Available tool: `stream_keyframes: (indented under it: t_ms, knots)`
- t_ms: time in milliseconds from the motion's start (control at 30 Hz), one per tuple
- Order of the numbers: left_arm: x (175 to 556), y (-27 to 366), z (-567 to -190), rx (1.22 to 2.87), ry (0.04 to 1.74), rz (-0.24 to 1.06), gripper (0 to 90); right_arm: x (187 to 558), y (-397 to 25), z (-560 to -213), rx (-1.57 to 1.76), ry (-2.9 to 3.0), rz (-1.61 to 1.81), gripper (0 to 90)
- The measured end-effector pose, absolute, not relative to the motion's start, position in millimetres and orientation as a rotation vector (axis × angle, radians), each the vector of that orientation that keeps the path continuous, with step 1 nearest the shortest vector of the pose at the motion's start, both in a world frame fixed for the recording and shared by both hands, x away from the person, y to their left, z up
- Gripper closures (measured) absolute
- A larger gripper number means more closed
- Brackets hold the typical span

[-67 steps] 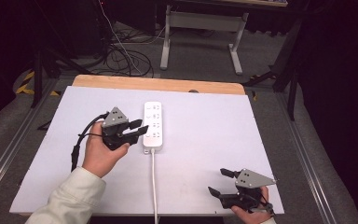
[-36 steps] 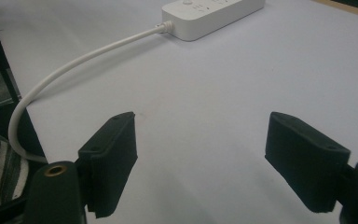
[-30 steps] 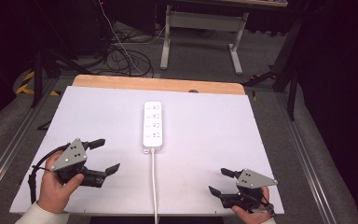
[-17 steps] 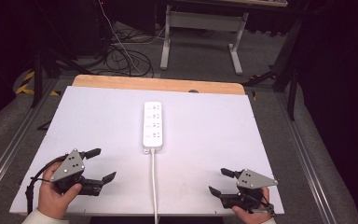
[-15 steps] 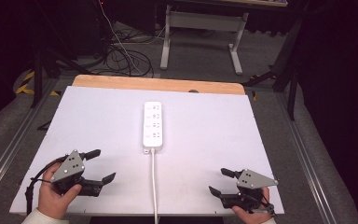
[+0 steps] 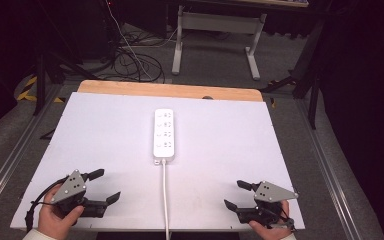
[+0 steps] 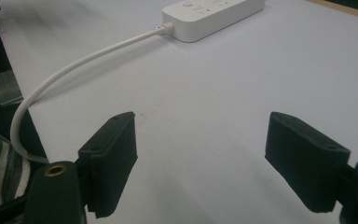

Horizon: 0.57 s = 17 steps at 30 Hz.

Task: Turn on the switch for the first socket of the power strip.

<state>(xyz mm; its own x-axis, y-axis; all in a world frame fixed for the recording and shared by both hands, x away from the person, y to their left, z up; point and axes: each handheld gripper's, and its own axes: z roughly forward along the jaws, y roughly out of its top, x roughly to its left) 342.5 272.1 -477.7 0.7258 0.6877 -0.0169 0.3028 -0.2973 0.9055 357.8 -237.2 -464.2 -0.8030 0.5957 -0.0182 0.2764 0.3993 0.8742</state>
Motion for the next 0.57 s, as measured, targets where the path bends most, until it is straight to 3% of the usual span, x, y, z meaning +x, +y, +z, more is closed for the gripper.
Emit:
stream_keyframes:
  t_ms: [567]
  knots:
    - [346.5,272.1,-485.1,1.925,0.836,0.439,9.0,358.7,-237.6,-464.4,0.76,2.332,1.371,25.1]
